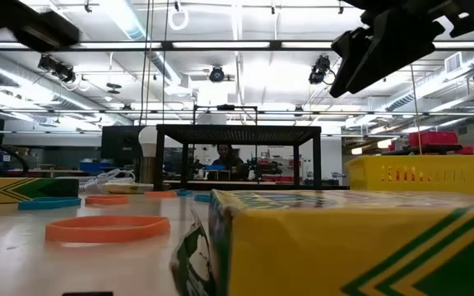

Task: Pick & Place Office Desk Supplies
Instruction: Put the blue rubber band into the black basket

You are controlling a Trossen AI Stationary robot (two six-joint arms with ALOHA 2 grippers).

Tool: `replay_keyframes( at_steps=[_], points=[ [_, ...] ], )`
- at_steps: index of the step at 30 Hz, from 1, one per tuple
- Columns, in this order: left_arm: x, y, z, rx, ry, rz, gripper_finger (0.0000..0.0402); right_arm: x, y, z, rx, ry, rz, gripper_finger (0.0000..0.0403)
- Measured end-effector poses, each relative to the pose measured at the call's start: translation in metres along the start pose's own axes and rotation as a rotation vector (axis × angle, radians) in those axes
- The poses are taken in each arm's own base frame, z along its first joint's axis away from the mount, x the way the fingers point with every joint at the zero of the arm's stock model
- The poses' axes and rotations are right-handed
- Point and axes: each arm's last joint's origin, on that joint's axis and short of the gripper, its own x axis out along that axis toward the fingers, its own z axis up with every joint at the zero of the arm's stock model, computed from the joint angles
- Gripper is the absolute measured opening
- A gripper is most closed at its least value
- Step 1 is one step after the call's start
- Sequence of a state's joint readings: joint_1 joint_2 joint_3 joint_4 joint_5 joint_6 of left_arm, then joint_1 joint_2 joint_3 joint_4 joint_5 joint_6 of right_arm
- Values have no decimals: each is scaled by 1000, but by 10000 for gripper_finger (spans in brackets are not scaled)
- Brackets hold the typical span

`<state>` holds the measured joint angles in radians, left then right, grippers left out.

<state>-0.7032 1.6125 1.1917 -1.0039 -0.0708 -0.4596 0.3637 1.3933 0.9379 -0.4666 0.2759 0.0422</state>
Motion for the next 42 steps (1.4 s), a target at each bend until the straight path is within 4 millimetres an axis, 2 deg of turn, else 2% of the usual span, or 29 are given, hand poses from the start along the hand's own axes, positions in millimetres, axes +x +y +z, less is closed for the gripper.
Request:
replay_keyframes(
  at_steps=[5, 11, 15, 23, 29, 34, 42],
  points=[
    [-26, -22, -20, -93, -86, -58, 1, 0, 0, 0, -15, -3, 3, 188],
    [-31, -47, -37, -148, -74, -114, 1, 0, 0, 2, -18, -25, 4, 188],
    [-14, -51, -40, -168, -98, -144, 1, 0, 0, 4, -26, -44, 4, 188],
    [41, -51, -51, -186, -219, -300, 1, 0, 0, 5, -26, -50, 10, 188],
    [67, -45, -73, -256, -197, -285, 3, 0, 1, 5, -26, -49, 23, 188],
    [66, -51, -76, -231, -291, -261, 35, 0, 1, 5, -25, -50, 23, 188],
    [42, -59, -71, -158, -595, -230, 77, -1, 1, 10, -26, -103, 32, 188]
  ],
)
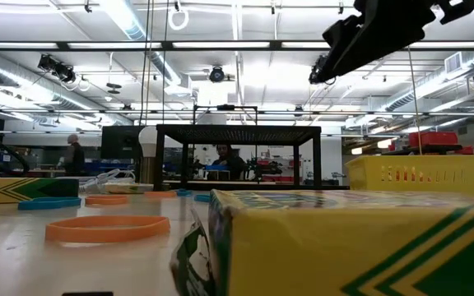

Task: Pick & Place Office Desk Supplies
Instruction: Put the blue rubber band into the black basket

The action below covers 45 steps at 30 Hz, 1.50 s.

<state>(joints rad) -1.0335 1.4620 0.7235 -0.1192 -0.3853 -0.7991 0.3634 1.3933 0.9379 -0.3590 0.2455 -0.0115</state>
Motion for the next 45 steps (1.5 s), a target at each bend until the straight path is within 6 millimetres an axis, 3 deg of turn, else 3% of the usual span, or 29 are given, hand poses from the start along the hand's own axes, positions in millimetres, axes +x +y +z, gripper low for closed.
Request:
replay_keyframes(
  at_steps=[8, 14, 17, 22, 29, 38, 45],
  points=[
    [-23, -8, 8, 175, -296, 163, 97, 0, 0, 5, -15, -53, 9, 188],
    [-17, 3, 7, 293, -454, 250, 100, 0, 0, 9, -29, -96, 7, 188],
    [-8, 24, 5, 303, -542, 153, 100, -1, 0, 12, -36, -122, 13, 188],
    [-5, 77, 2, 315, -722, -15, 100, 1, 0, 15, -54, -190, 7, 188],
    [-1, 145, 15, 248, -732, 10, 100, 18, -14, 1, -1, -215, -32, 188],
    [0, 199, 43, 220, -676, 186, 100, 69, -56, -21, 114, -36, 31, 188],
    [-4, 215, 50, 235, -690, 268, 100, 100, -74, -29, 95, 157, 46, 188]
  ],
)
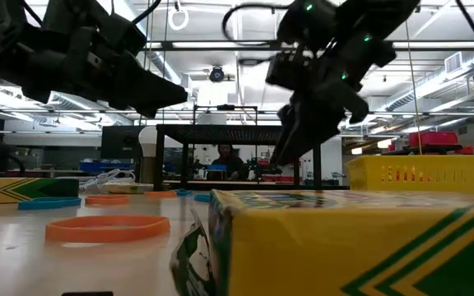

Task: Pick & Place Office Desk Supplies
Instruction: Put the blue rubber band into the black basket

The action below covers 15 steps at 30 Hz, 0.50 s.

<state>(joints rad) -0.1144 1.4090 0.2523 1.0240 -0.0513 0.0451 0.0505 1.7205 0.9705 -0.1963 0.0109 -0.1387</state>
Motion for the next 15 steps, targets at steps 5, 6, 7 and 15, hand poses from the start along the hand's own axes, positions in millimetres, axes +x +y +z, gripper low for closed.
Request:
replay_keyframes(
  at_steps=[5, 6, 7, 15],
  points=[
    [0, 5, 0, 14, 1, 27, 100, 14, -10, 3, -8, 111, 19, 188],
    [0, 5, 0, 21, 4, 38, 100, 17, -12, 5, -6, 116, 18, 188],
    [0, 5, 0, 31, 5, 51, 100, 20, -14, 4, -2, 135, 20, 188],
    [0, 6, -1, 51, 11, 74, 100, 41, -21, -6, 7, 217, 61, 188]
  ],
)
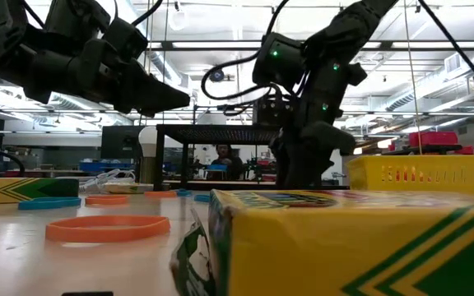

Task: Pick & Place Office Desk Supplies
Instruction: Put the blue rubber band into the black basket

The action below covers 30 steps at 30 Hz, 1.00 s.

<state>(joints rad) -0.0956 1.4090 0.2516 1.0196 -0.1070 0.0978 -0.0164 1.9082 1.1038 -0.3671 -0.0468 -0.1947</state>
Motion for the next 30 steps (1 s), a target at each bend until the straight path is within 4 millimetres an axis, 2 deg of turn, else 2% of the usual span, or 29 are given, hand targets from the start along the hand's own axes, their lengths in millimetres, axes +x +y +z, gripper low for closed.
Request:
replay_keyframes(
  at_steps=[3, 6, 8, 12, 13, 20, 24, 30],
  points=[
    [0, 0, 0, 6, 0, 0, 100, 3, 1, 0, -2, 5, -8, 184],
    [0, 0, 0, 6, -3, -1, 100, 4, 4, 1, -8, 2, -17, 159],
    [0, 0, 0, 6, -2, -2, 100, 4, 7, 1, -5, 1, -22, 124],
    [0, 0, 0, 5, -3, -4, 100, 5, 12, 4, -4, -12, -34, 24],
    [0, 0, 0, 5, -3, -4, 100, 5, 14, 4, -9, -14, -37, 14],
    [0, -2, 1, -5, -13, -44, 100, -2, 30, 9, -38, -46, -86, 4],
    [0, -2, 4, -26, -45, -65, 99, -18, 39, 20, -65, -150, -105, 2],
    [0, -1, 7, -85, -74, -60, 105, -42, 46, 39, -81, -337, -222, 1]
  ],
)
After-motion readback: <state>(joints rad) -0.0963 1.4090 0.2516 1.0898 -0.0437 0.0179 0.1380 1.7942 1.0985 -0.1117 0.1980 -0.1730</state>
